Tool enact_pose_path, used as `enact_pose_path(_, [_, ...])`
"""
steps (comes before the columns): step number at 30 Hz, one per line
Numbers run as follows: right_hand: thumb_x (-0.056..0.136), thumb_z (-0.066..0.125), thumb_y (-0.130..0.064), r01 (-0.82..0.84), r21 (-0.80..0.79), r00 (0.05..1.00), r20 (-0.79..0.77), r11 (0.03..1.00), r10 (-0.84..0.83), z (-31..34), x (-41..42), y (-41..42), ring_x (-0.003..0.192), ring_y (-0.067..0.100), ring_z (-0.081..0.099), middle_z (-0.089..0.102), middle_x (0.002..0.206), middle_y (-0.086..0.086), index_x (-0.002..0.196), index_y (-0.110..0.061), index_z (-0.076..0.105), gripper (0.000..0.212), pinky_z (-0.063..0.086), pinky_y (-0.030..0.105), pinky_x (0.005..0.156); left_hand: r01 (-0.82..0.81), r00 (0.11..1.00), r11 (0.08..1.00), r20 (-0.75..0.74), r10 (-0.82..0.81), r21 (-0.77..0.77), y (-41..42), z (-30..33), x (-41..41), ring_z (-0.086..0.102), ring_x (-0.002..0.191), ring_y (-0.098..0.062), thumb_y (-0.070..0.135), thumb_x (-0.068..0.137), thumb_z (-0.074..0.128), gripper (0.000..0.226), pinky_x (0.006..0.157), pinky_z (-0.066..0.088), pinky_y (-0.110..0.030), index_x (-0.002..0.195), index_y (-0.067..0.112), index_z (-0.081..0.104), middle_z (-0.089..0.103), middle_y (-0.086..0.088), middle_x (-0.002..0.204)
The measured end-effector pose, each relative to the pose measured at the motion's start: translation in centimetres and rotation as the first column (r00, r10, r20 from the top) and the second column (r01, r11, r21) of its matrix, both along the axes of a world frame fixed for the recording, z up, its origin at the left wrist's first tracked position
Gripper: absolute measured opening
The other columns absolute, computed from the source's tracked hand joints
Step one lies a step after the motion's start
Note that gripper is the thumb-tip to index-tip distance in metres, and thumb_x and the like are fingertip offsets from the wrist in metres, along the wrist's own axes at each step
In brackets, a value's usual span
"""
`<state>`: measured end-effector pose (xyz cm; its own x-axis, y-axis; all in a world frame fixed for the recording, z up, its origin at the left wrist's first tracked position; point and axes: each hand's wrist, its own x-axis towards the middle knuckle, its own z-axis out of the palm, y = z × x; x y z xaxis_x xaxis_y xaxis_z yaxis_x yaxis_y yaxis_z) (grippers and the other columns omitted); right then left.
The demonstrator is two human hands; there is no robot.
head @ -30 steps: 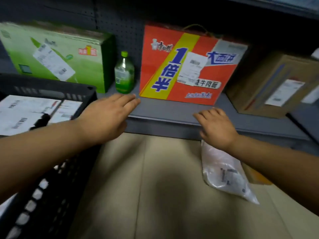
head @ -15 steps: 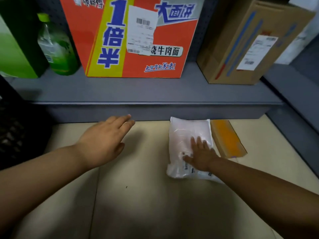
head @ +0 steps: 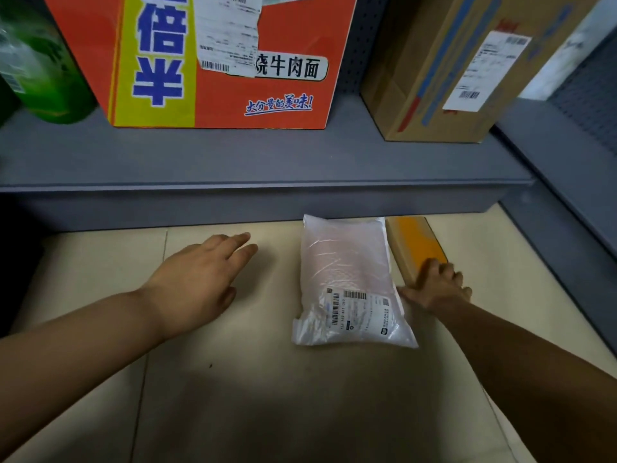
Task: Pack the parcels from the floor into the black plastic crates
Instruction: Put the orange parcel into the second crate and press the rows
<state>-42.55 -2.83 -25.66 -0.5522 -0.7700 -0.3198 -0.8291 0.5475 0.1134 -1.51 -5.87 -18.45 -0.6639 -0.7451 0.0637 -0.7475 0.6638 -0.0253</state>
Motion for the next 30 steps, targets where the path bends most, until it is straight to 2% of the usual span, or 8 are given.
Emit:
enact_pose_path(4, [0.071,0.059,-0.073,0.090,0.053,0.994,0.056,0.995,-0.093,-1.3,-1.0,0.1,0.142,0.044,0.004,-0.001,0.155,0.019,0.145,-0.021,-0.001,0.109,0.018,0.060,0.110,0.029,0.999,1.000,-0.026,-0.029,-0.002,-0.2,-0.2,-2.0,0.064,0.102,-0.028,0.024,0.050,0.083,0.079,0.069,0.058,-0.034,0.123,0.010,0.058,0.061,-0.011,0.125])
enact_pose_path(7, [0.069,0.064,-0.070,0.103,-0.013,0.993,0.054,0.995,-0.103,-1.2,-1.4,-0.1,0.137,0.043,0.019,0.020,0.148,0.019,0.140,-0.022,0.013,0.099,0.026,0.056,0.109,0.074,0.997,0.997,-0.022,-0.074,-0.001,0.0,-0.3,-2.6,0.064,0.102,-0.025,0.026,0.051,0.082,0.077,0.070,0.057,-0.031,0.124,0.012,0.059,0.061,-0.009,0.125])
enact_pose_path(10, [0.067,0.074,-0.059,0.189,-0.090,0.969,0.180,0.978,-0.170,-1.0,-1.1,-0.1,0.125,0.040,0.034,0.028,0.135,0.017,0.137,-0.019,0.019,0.098,0.036,0.051,0.101,0.086,0.996,0.996,-0.010,-0.086,-0.003,0.2,-0.3,-2.4,0.065,0.101,-0.023,0.027,0.051,0.082,0.077,0.071,0.056,-0.029,0.124,0.013,0.059,0.061,-0.007,0.125])
enact_pose_path(13, [0.068,0.074,-0.057,0.234,-0.145,0.959,0.196,0.961,-0.204,-0.8,-0.1,0.5,0.123,0.038,0.033,0.028,0.133,0.018,0.136,-0.015,0.017,0.098,0.036,0.048,0.100,0.088,0.996,0.996,-0.007,-0.088,-0.014,0.2,-0.1,-1.8,0.065,0.099,-0.023,0.026,0.048,0.083,0.078,0.068,0.056,-0.029,0.122,0.012,0.061,0.062,-0.008,0.123])
enact_pose_path(19, [0.069,0.071,-0.055,0.184,-0.419,0.980,0.151,0.889,-0.132,0.9,1.2,2.8,0.115,0.040,0.033,0.033,0.128,0.018,0.132,-0.015,0.024,0.088,0.036,0.047,0.097,0.112,0.994,0.992,0.022,-0.111,-0.060,0.4,1.5,0.0,0.067,0.095,-0.022,0.028,0.044,0.085,0.077,0.066,0.056,-0.027,0.116,0.012,0.065,0.065,-0.007,0.119])
enact_pose_path(25, [0.062,0.070,-0.059,-0.034,-0.567,0.991,0.086,0.823,0.100,3.6,5.2,5.6,0.116,0.036,0.029,0.029,0.133,0.015,0.134,-0.018,0.028,0.093,0.037,0.048,0.096,0.086,0.996,0.992,0.045,-0.082,-0.088,0.1,4.1,2.3,0.066,0.096,-0.025,0.026,0.047,0.084,0.076,0.066,0.057,-0.031,0.118,0.011,0.064,0.064,-0.009,0.120])
enact_pose_path(27, [0.061,0.073,-0.058,-0.181,-0.561,0.966,0.052,0.808,0.253,4.7,7.1,6.2,0.118,0.032,0.027,0.026,0.135,0.012,0.137,-0.019,0.026,0.098,0.038,0.047,0.096,0.040,0.999,0.998,-0.001,-0.040,-0.042,0.3,4.8,3.2,0.059,0.112,-0.026,0.026,0.062,0.078,0.073,0.076,0.055,-0.035,0.130,0.015,0.053,0.054,-0.007,0.134])
enact_pose_path(30, [0.057,0.060,-0.067,-0.384,-0.532,0.879,0.040,0.755,0.475,6.6,11.3,6.8,0.123,0.029,0.024,0.021,0.140,0.008,0.141,-0.024,0.020,0.102,0.038,0.042,0.098,-0.057,0.991,0.998,-0.122,0.057,0.005,0.8,5.7,4.6,0.036,0.134,-0.020,0.032,0.085,0.060,0.066,0.100,0.042,-0.033,0.144,0.021,0.033,0.032,0.000,0.151])
